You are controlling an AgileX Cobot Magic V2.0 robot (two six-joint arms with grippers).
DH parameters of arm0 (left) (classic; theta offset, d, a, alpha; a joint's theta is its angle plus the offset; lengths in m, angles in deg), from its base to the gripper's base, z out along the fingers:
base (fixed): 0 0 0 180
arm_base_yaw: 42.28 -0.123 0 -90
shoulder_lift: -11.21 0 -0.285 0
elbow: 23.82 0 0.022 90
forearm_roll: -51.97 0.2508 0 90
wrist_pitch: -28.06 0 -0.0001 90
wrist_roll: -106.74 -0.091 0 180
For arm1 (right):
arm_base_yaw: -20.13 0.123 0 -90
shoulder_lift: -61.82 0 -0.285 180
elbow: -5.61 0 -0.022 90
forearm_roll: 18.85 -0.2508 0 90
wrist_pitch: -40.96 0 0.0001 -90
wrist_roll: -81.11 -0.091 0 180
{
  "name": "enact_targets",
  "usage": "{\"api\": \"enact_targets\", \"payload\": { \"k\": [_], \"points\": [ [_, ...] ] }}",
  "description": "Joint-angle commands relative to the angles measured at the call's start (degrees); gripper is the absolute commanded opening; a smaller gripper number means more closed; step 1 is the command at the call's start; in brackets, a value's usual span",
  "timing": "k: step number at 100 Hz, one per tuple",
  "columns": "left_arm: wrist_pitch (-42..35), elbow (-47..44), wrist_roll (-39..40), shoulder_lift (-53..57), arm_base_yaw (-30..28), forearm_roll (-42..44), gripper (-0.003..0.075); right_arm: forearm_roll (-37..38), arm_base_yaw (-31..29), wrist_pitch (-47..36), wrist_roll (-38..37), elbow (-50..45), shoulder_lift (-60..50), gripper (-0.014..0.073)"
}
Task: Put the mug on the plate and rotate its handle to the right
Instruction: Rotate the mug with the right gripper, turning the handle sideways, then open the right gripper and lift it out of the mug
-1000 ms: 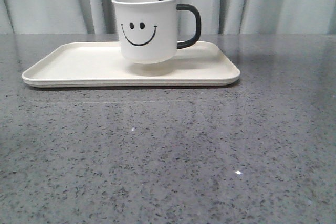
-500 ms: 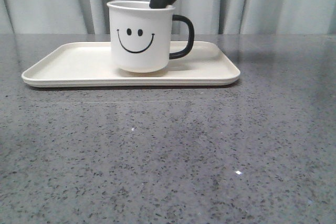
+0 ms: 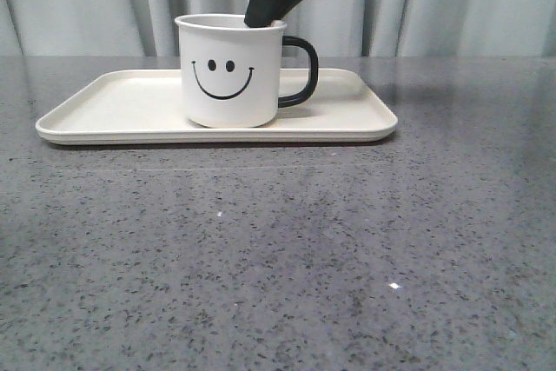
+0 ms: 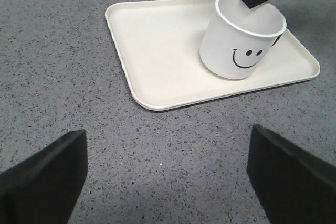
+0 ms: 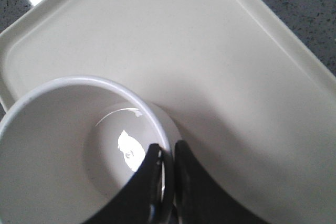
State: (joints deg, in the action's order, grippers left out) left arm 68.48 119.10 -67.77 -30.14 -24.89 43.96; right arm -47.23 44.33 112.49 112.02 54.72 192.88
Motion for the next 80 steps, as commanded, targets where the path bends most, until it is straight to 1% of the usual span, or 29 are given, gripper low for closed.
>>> {"api": "enact_targets", "payload": {
  "k": [1,6,34,46,53,61,72,80],
  "points": [
    [-4.17,1.57,0.53,-0.04,-0.11,-0.59,0.0599,-2.6,-0.3,1.9,0.72,1.83,-3.62,-0.0048],
    [-4.17,1.57,0.53,-0.04,-0.11,-0.59,0.0599,-2.6,-0.3,2.0,0.72,1.83,-3.62,-0.0013],
    [-4.17,1.57,0.53,-0.04,-0.11,-0.59,0.0599,-2.6,-0.3,1.42,0.72,1.83,-3.62,0.0269],
    [-3.92,1.57,0.53,-0.04,-0.11,-0.59,0.0599,-2.6,-0.37,0.05,0.72,1.95,-3.62,0.0421],
    [-3.92,1.57,0.53,-0.04,-0.11,-0.59,0.0599,-2.54,-0.43,-0.2,0.66,2.55,-3.62,0.0489],
    [-3.92,1.57,0.53,-0.04,-0.11,-0.59,0.0599,-2.33,-0.43,-0.25,-0.15,4.4,-3.81,0.0524],
    [-3.92,1.57,0.53,-0.04,-0.11,-0.59,0.0599,-1.03,-0.9,-0.2,-3.61,7.53,-4.98,0.0524],
    [-3.92,1.57,0.53,-0.04,-0.11,-0.59,0.0599,2.0,-1.23,-0.06,-5.91,8.18,-6.94,0.0524]
  ]
}}
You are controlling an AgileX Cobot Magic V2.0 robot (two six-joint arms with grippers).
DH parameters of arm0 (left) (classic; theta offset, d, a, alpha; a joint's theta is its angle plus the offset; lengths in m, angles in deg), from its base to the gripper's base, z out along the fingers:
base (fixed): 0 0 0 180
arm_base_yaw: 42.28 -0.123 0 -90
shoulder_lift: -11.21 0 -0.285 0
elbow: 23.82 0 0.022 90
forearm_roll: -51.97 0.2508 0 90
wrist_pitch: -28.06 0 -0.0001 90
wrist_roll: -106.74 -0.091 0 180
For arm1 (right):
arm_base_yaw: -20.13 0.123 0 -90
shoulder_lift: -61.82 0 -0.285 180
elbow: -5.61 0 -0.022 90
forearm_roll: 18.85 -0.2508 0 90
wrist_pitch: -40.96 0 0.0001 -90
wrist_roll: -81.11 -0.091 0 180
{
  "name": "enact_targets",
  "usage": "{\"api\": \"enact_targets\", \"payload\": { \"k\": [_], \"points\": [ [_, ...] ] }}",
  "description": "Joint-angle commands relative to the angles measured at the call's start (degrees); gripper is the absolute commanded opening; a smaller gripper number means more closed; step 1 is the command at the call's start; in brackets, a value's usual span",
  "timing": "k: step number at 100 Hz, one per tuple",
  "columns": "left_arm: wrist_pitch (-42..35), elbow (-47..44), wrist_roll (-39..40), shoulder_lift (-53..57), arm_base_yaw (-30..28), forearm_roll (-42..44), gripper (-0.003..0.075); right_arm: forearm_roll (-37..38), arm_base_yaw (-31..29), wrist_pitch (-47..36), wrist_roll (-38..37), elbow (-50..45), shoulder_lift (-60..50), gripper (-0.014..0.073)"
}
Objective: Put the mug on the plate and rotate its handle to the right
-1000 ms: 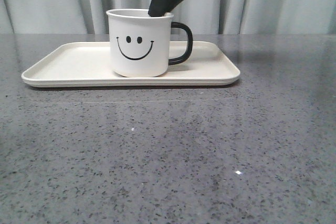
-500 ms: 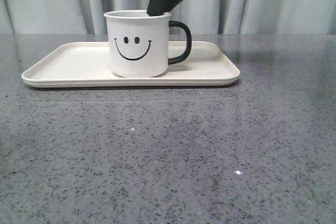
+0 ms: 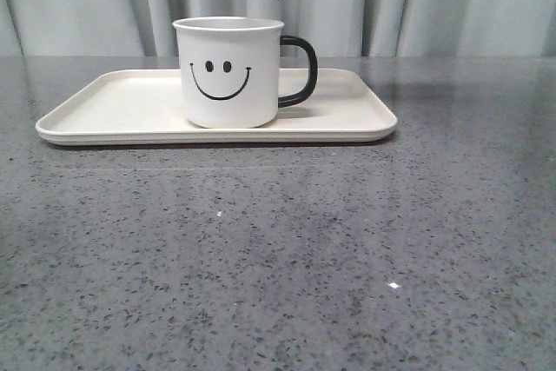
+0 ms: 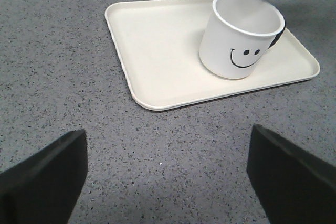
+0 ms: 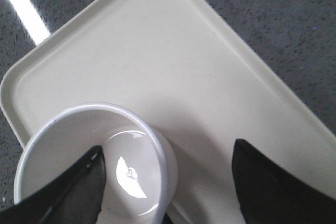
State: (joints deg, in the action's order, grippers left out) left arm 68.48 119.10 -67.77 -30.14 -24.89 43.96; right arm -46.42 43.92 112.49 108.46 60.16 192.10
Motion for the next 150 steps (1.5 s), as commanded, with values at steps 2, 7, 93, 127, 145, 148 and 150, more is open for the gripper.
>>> {"api": "enact_targets", "payload": {
  "k": [2,7,93,127,145,148,150],
  "points": [
    [-3.92,1.57,0.53,-0.04,-0.11,-0.59,0.0599,2.38,-1.02,0.2,-2.87,2.73,-6.87,0.0524],
    [-3.92,1.57,0.53,-0.04,-0.11,-0.59,0.0599,5.5,-1.17,1.08,-4.07,2.73,-8.52,0.0524],
    [-3.92,1.57,0.53,-0.04,-0.11,-0.59,0.0599,33.7,-1.55,-18.44,-24.15,-53.87,-65.81,0.0521],
    [-3.92,1.57,0.53,-0.04,-0.11,-0.59,0.0599,34.59,-1.61,-36.77,-26.77,-88.32,-92.13,0.0521],
    [-3.92,1.57,0.53,-0.04,-0.11,-0.59,0.0599,37.29,-1.61,-44.76,-26.77,-100.31,-101.44,0.0521],
    [-3.92,1.57,0.53,-0.04,-0.11,-0.59,0.0599,37.34,-1.61,-45.66,-26.77,-101.49,-102.39,0.0521],
    [-3.92,1.57,0.53,-0.04,-0.11,-0.59,0.0599,37.34,-1.61,-46.1,-26.77,-102.22,-102.68,0.0521]
  ]
}}
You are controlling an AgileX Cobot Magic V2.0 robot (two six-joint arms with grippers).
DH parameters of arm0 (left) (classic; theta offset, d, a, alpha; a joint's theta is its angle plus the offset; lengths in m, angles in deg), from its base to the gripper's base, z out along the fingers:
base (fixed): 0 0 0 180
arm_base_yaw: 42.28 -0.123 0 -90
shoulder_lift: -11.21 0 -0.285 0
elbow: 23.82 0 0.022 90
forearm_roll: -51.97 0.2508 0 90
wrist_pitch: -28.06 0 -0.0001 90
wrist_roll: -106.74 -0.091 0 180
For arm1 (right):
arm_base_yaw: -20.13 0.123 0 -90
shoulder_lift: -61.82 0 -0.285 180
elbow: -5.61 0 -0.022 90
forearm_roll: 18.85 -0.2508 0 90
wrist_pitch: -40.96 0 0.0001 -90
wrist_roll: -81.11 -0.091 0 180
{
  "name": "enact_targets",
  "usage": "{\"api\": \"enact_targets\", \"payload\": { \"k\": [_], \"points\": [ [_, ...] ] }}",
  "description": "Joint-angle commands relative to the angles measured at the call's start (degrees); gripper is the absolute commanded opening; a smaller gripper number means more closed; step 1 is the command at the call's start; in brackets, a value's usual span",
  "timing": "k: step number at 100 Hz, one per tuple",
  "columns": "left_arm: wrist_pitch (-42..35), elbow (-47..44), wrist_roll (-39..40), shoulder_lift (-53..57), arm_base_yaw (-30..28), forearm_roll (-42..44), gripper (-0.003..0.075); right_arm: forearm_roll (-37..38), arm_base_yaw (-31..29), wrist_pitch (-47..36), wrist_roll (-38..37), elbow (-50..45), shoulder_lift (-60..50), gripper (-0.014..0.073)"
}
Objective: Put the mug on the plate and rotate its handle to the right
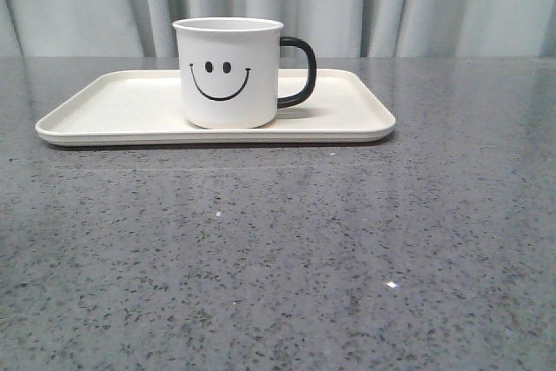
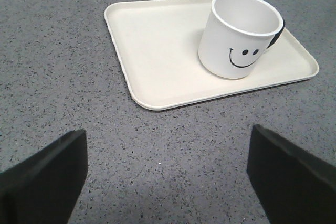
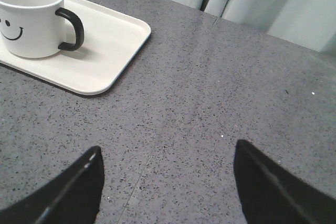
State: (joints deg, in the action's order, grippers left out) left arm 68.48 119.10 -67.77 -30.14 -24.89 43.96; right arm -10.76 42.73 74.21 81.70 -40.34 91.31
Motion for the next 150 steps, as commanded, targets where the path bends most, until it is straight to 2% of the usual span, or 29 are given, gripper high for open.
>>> {"api": "enact_targets", "payload": {
  "k": [1,16,23,27,39,49,51,59,150],
  "points": [
    [-3.92,1.57,0.53,-0.04,-0.11,-0.59,0.0599,1.68,-0.43,-7.93,-0.01,-2.16,-2.13,0.0521],
    [-3.92,1.57,0.53,-0.04,-0.11,-0.59,0.0599,1.68,-0.43,-8.62,-0.01,-3.25,-2.53,0.0516],
    [-3.92,1.57,0.53,-0.04,-0.11,-0.59,0.057,1.68,-0.43,-9.19,-0.01,-3.25,-2.53,0.0468],
    [-3.92,1.57,0.53,-0.04,-0.11,-0.59,0.0539,1.68,-0.43,-9.5,-0.01,-3.25,-2.53,0.0413],
    [-3.92,1.57,0.53,-0.04,-0.11,-0.59,0.0364,1.68,-0.43,-10.13,-0.01,-3.25,-2.53,0.0174],
    [-3.92,1.57,0.53,-0.04,-0.11,-0.59,0.0165,1.68,-0.43,-10.26,-0.01,-3.25,-2.53,-0.0046],
    [-3.92,1.57,0.53,-0.04,-0.11,-0.59,0.0124,1.68,-0.43,-10.26,-0.01,-3.25,-2.53,-0.0071],
    [-4.04,1.57,0.53,-0.04,-0.11,-0.59,-0.0021,1.68,-0.43,-10.26,-0.01,-3.25,-2.53,-0.0062],
    [-4.6,1.46,0.53,-0.04,-0.11,-0.59,-0.002,1.68,-0.43,-10.26,-0.01,-3.25,-2.53,-0.0065]
  ]
}}
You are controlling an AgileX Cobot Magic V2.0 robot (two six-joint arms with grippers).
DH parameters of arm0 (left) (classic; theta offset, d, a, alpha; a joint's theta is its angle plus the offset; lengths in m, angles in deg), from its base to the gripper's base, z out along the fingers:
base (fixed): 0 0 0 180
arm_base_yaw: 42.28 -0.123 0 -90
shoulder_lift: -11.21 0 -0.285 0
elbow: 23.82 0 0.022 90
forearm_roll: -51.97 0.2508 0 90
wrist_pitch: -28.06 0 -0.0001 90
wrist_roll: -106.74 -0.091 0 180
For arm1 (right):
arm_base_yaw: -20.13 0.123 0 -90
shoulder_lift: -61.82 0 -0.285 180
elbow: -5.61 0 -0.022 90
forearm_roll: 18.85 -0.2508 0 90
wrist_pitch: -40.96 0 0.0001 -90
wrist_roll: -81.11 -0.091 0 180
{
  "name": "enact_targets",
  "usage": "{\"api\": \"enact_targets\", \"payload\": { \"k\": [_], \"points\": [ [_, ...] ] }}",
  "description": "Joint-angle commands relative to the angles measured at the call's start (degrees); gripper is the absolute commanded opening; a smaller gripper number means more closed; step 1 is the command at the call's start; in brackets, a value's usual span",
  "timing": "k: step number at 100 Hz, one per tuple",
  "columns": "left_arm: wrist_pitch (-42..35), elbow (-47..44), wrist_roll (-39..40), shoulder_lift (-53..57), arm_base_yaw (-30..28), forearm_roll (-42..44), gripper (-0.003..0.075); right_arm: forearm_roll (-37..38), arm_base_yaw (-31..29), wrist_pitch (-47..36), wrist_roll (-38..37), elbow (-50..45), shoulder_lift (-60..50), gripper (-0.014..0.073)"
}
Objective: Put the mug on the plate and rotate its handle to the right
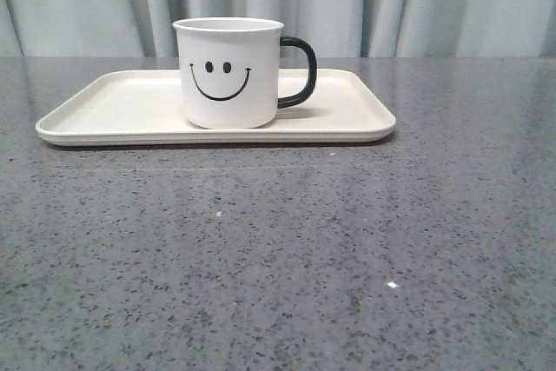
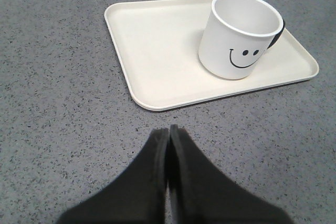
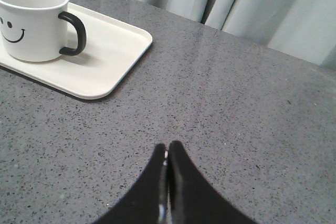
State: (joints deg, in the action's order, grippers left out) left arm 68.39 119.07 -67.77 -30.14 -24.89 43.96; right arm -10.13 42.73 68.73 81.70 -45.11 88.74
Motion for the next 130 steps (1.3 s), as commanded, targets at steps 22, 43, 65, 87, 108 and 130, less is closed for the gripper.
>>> {"api": "enact_targets", "payload": {
  "k": [22,43,65,87,108,130],
  "points": [
    [-14.53,-5.67,0.35,3.85,-0.11,7.19,-0.002,1.04,-0.43,-4.78,-0.01,1.52,0.03,-0.0065],
    [-27.09,-18.42,0.35,12.01,-0.19,11.23,-0.002,1.04,-0.43,-4.78,-0.01,1.52,0.03,-0.0065],
    [-28.37,-28.43,0.35,23.04,-6.45,11.0,-0.002,1.04,-0.43,-4.78,-0.01,1.52,0.03,-0.0065],
    [-28.37,-35.59,0.35,33.01,-10.72,11.0,-0.002,1.04,-0.43,-4.78,-0.01,1.52,0.03,-0.0065],
    [-31.62,-40.74,0.35,35.52,-10.97,11.39,-0.002,1.04,-0.43,-4.57,-0.01,1.52,0.03,-0.0065],
    [-31.34,-40.74,0.35,35.52,-10.97,12.03,-0.002,1.04,-0.43,-4.57,-0.01,1.52,0.03,-0.0065]
  ]
}}
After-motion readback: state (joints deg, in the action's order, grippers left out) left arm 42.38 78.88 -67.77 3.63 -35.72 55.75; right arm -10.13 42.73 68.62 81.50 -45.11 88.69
